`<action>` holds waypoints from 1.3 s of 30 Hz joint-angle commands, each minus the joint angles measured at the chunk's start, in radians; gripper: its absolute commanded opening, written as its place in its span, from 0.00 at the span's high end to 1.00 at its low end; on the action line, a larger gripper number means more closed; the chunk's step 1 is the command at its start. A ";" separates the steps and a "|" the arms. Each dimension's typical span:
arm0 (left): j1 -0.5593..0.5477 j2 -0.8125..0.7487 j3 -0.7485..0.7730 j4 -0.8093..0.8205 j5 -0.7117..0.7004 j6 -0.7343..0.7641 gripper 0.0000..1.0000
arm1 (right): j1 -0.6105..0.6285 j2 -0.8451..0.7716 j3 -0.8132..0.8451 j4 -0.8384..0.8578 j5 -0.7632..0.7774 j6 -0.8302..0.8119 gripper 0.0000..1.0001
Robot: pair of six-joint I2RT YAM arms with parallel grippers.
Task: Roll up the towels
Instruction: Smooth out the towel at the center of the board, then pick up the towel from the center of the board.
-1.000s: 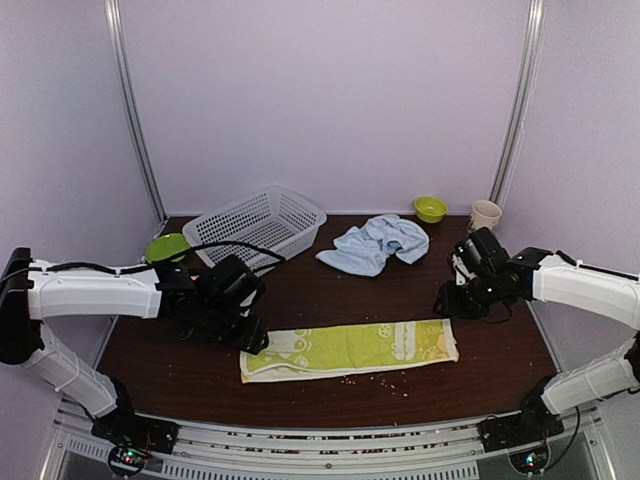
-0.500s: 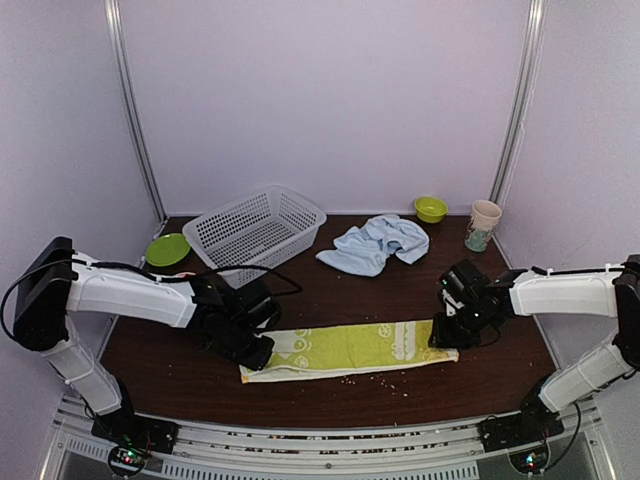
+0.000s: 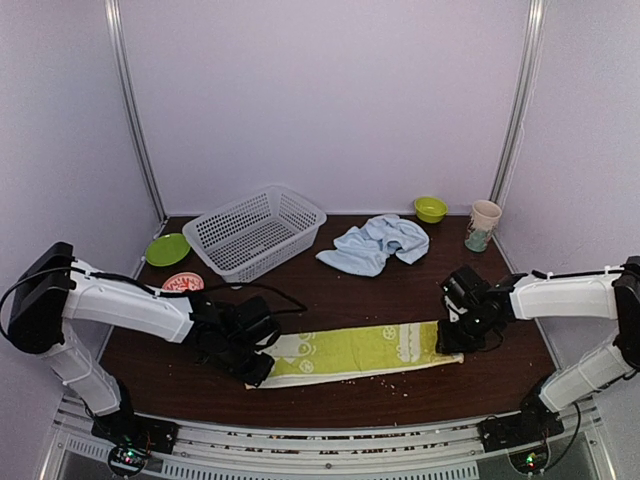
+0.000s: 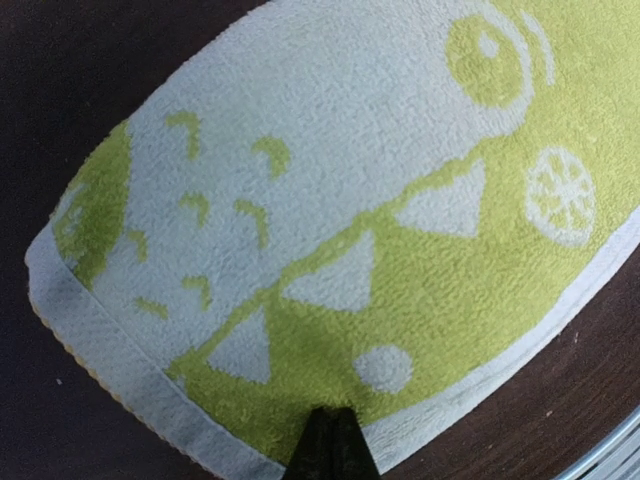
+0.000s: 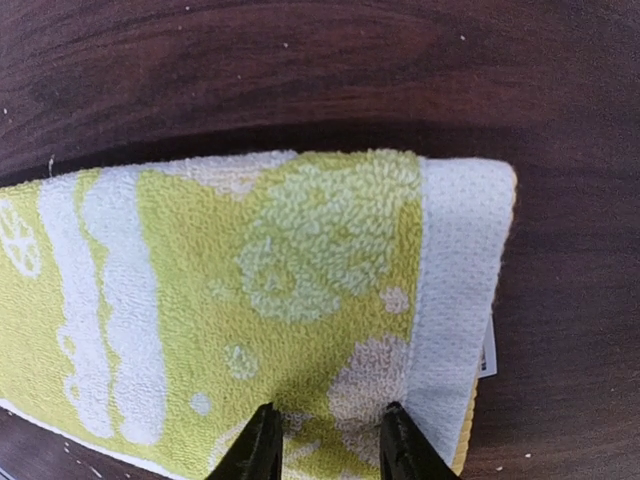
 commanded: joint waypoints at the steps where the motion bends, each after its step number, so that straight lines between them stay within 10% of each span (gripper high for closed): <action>1: -0.024 -0.019 -0.067 -0.048 0.059 0.014 1.00 | -0.016 -0.058 -0.055 -0.079 0.052 0.000 0.64; 10: -0.031 -0.146 -0.044 -0.147 0.061 0.062 0.99 | -0.027 -0.142 0.001 -0.118 0.051 0.029 0.48; 17: -0.035 -0.235 0.051 -0.201 0.043 0.081 0.46 | -0.045 -0.260 0.013 -0.128 0.040 0.072 0.34; 39: -0.027 -0.022 0.210 -0.105 -0.129 0.042 0.51 | -0.152 -0.281 -0.278 0.068 -0.179 0.287 0.50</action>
